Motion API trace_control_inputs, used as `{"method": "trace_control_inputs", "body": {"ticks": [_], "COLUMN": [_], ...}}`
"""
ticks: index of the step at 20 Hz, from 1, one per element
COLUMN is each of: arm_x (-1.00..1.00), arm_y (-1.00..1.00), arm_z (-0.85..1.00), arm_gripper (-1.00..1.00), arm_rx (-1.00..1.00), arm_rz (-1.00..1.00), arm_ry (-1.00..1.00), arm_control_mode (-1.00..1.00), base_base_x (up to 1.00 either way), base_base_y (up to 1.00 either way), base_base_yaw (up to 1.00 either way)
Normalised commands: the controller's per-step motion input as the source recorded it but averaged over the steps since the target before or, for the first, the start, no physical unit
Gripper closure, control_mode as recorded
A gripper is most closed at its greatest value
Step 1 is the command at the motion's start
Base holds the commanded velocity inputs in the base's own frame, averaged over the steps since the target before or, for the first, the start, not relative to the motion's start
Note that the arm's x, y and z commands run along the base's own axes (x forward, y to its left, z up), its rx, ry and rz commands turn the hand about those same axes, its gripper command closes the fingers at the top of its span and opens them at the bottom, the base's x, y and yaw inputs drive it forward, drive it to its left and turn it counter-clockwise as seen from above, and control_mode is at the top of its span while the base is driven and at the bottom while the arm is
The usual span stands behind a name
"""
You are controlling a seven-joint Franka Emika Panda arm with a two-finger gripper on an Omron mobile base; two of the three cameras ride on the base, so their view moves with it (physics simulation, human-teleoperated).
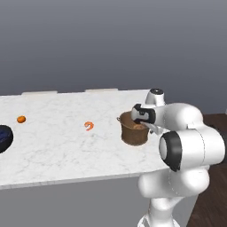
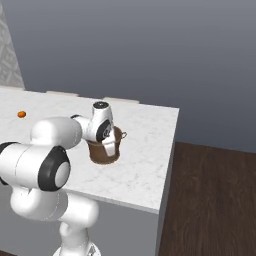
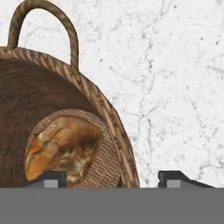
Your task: Open the cabinet, pick up the bread from the cabinet and place it in the basket. Then move the basket to the dining counter.
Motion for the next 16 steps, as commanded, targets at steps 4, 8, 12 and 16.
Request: {"method": "trace_control_inputs", "body": {"ticks": [4,8,12,16], "arm_x": [-0.02,-0.31,-0.68,-0.86], "arm_y": [0.04,0.02,0.13,0.24], "arm_z": [0.44,0.96,1.0,1.0], "arm_gripper": [-1.0,-1.0,-1.0,-1.0], "arm_rx": [-0.01,0.01,0.02,0.0], "arm_rz": [0.0,0.07,0.17,0.35], "arm_ry": [0.0,-0.04,-0.1,-0.12], "arm_control_mode": [-1.0,-1.0,-1.0,-1.0], "base_base_x": [0.0,0.0,0.0,0.0], "base_base_y": [0.0,0.0,0.0,0.0], "base_base_yaw": [0.0,0.0,0.0,0.0]}}
